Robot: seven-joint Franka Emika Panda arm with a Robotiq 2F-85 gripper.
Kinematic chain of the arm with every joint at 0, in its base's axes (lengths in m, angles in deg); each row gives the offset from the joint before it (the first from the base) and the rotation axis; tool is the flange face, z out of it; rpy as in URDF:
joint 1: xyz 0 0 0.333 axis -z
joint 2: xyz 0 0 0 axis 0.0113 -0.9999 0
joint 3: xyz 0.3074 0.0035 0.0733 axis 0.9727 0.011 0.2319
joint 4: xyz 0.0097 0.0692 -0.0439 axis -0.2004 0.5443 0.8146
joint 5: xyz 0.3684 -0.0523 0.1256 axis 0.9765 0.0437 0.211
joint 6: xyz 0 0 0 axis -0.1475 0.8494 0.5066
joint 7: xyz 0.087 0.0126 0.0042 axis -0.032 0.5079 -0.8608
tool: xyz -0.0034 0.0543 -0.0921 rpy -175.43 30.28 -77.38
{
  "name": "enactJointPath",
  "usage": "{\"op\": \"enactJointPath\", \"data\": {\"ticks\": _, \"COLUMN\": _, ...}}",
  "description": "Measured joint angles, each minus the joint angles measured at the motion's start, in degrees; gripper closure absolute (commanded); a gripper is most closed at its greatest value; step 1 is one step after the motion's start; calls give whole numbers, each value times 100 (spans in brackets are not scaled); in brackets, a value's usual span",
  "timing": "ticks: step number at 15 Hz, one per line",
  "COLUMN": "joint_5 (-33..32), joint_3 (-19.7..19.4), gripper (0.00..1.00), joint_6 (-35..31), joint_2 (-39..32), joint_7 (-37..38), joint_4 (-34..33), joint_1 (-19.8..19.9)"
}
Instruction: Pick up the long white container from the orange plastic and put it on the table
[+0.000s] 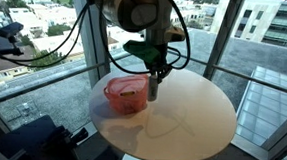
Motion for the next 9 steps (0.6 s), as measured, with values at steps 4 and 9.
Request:
{"op": "enactJointPath", "data": {"ticks": 4, "joint_5": 33, "joint_3": -96, "gripper": 90, "joint_6": -327, "joint_2": -277, "joint_7": 0, "joint_4": 168, "joint_1": 100}}
{"op": "enactJointPath", "data": {"ticks": 9, "joint_5": 290, "joint_3": -119, "gripper": 90, "joint_6": -894, "joint_2": -603, "joint_7": -22, "joint_4": 405, "joint_1": 187}}
